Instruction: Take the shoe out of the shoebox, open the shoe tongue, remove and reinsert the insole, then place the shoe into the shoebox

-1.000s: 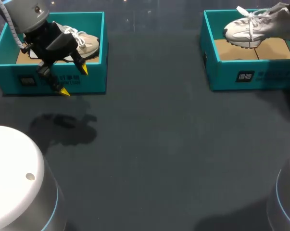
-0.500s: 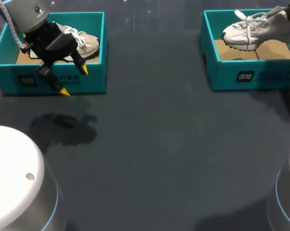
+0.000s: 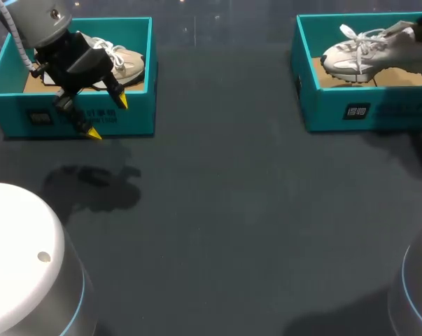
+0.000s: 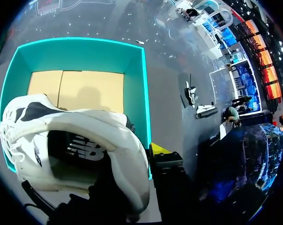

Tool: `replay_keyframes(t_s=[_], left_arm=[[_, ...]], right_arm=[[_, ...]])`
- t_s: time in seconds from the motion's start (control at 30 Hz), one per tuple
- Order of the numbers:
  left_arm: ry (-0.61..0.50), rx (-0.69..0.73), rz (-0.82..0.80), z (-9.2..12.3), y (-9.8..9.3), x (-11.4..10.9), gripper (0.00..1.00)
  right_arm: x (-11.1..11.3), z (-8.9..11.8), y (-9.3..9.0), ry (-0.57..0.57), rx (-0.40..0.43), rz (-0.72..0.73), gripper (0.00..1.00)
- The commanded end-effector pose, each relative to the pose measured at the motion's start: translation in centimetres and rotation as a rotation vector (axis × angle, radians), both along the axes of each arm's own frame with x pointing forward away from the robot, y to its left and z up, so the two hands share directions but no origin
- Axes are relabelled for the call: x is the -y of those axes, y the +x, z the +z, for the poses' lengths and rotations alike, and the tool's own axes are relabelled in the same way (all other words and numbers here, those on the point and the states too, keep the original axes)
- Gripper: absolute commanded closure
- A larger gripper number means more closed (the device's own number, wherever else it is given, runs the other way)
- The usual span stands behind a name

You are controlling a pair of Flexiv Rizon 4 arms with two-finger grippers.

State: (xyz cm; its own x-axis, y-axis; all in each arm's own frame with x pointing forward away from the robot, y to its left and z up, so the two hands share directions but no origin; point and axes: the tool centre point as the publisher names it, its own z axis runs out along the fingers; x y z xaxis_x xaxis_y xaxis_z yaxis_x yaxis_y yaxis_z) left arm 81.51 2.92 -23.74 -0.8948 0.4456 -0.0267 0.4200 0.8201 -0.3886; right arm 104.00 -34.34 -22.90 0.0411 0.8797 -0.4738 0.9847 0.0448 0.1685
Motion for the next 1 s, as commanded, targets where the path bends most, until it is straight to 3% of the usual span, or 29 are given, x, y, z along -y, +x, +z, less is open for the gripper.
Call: replay_keyframes(t_s=[0.03,0.27,1.0], left_arm=[[0.002,0.000,-0.001,0.0,0.0,0.0,0.00],[0.002,0.000,-0.001,0.0,0.0,0.0,0.00],[0.002,0.000,-0.001,0.0,0.0,0.0,0.00]], right_arm=[[0.0,-0.8,-0.5,0.002,0.002,0.010,1.00],[0.5,-2.2,-1.2,0.008,-0.009,0.012,1.00],[-1.4,-6.3,-1.2,0.018,-0.069,0.117,1.00]])
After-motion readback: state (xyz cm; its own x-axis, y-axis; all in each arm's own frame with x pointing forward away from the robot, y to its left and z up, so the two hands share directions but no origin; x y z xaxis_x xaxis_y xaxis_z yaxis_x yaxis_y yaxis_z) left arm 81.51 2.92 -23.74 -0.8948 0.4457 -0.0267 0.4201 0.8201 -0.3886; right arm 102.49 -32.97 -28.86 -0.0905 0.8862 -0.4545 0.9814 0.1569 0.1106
